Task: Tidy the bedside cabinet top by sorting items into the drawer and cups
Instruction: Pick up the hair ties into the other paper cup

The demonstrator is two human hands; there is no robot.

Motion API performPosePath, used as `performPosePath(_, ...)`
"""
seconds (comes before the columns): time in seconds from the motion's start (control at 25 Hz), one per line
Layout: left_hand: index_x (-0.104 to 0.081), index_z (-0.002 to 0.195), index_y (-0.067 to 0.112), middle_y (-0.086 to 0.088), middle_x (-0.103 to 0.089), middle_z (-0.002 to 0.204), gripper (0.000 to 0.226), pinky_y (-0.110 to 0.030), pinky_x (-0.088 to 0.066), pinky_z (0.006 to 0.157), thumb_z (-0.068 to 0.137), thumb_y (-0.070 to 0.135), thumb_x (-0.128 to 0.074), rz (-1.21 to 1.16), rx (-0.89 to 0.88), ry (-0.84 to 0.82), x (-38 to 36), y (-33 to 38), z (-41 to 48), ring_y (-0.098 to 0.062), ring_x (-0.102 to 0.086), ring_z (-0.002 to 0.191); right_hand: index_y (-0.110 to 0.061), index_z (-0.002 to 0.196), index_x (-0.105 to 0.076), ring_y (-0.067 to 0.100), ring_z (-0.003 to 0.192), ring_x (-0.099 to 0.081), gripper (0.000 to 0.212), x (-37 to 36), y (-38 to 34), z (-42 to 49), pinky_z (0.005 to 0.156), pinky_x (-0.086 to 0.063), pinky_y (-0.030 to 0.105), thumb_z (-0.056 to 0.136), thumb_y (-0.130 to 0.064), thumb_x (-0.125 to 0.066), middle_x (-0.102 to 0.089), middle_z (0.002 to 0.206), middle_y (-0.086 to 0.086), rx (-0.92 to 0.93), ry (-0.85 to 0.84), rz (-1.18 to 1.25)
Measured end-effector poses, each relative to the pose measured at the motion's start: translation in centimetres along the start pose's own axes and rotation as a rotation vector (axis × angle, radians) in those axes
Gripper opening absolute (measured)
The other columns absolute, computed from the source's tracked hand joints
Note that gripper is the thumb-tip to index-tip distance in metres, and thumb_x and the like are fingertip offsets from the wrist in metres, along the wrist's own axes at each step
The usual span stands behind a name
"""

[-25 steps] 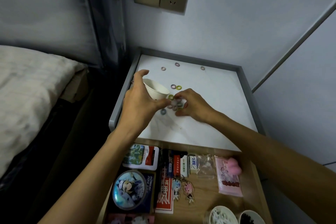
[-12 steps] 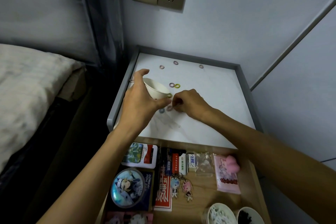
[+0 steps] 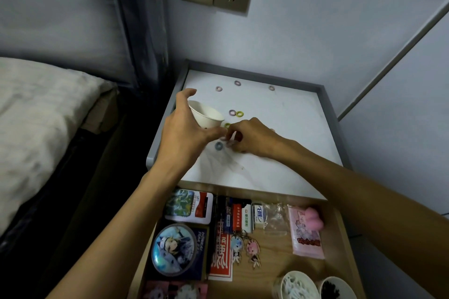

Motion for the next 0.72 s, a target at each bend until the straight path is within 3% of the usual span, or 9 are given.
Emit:
performPosePath(0.12, -0.032, 0.143, 0.025, 0.001, -0.05, 0.119, 0.095, -0.032, -0.052, 0.085, 0.066, 0.027, -0.088, -0.002, -0.006, 0.002, 0.1, 0.0, 0.0, -0.022, -0.055, 0.105, -0.015, 0.095, -0.069, 0.01, 0.062, -0.065, 0.011, -0.4, 0.3, 0.4, 0.043, -0.037, 0.005, 0.085, -0.013, -0.068, -0.066, 0.085, 0.0, -0.038, -0.025, -0.019)
performPosePath(0.24, -0.031, 0.143, 0.026, -0.003, -0.052, 0.126, 0.095, -0.03, -0.052, 0.084, 0.067, 0.028, -0.088, -0.007, 0.003, -0.004, 0.0, -0.2, 0.0, -0.022, -0.055, 0.106, -0.012, 0.089, -0.07, 0.007, 0.049, -0.063, 0.007, -0.6, 0.5, 0.1, 0.052, -0.051, 0.015, 0.083, -0.01, -0.068, -0.069, 0.079, 0.004, -0.052, -0.051, 0.011)
performPosePath(0.4, -0.032, 0.143, 0.028, -0.003, -0.053, 0.124, 0.096, -0.039, -0.053, 0.089, 0.065, 0.03, -0.088, 0.002, 0.012, -0.03, -0.4, -0.3, -0.1, -0.024, -0.055, 0.107, -0.011, 0.084, -0.073, 0.015, 0.056, -0.07, 0.01, 3.0, 0.5, -0.9, 0.062, -0.058, 0.027, 0.078, -0.004, -0.071, -0.073, 0.07, 0.006, -0.076, 0.063, 0.245)
performPosePath(0.48, -0.033, 0.142, 0.028, 0.001, -0.051, 0.118, 0.096, -0.034, -0.051, 0.086, 0.064, 0.03, -0.089, 0.009, 0.018, -0.051, -0.7, -0.5, -0.1, -0.023, -0.054, 0.106, -0.006, 0.087, -0.072, 0.018, 0.061, -0.07, 0.007, 6.6, -0.9, -1.4, 0.06, -0.055, 0.024, 0.08, -0.004, -0.071, -0.073, 0.073, 0.01, -0.031, 0.192, 0.457)
performPosePath(0.56, -0.032, 0.142, 0.028, 0.001, -0.053, 0.117, 0.097, -0.029, -0.048, 0.081, 0.064, 0.029, -0.089, 0.028, 0.015, -0.071, -1.1, -0.5, -0.2, -0.022, -0.055, 0.103, -0.004, 0.091, -0.071, 0.024, 0.067, -0.069, 0.008, 8.9, -3.6, -1.7, 0.063, -0.058, 0.028, 0.083, -0.004, -0.071, -0.073, 0.08, 0.014, 0.071, 0.213, 0.59)
performPosePath(0.64, -0.031, 0.142, 0.028, -0.002, -0.057, 0.12, 0.098, -0.03, -0.049, 0.08, 0.063, 0.028, -0.09, 0.027, -0.003, -0.085, -1.5, -0.1, -0.3, -0.021, -0.058, 0.101, -0.01, 0.094, -0.073, 0.022, 0.073, -0.071, 0.011, 8.9, -6.7, -1.9, 0.066, -0.058, 0.027, 0.083, -0.008, -0.072, -0.074, 0.086, 0.008, 0.187, 0.119, 0.494)
performPosePath(0.72, -0.032, 0.143, 0.025, 0.0, -0.06, 0.123, 0.098, -0.032, -0.053, 0.084, 0.063, 0.025, -0.09, 0.004, -0.024, -0.091, -1.7, 0.3, -0.3, -0.019, -0.061, 0.101, -0.02, 0.102, -0.075, 0.008, 0.077, -0.069, 0.02, 7.7, -8.7, -2.3, 0.066, -0.053, 0.016, 0.083, -0.014, -0.074, -0.073, 0.089, -0.004, 0.259, 0.022, 0.311)
Point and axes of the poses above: each hand's wrist, its own z-axis towards the middle knuckle, its own x-axis out of the back of the hand, y = z × x, the point moved 8 cm from there along z, towards the middle knuckle
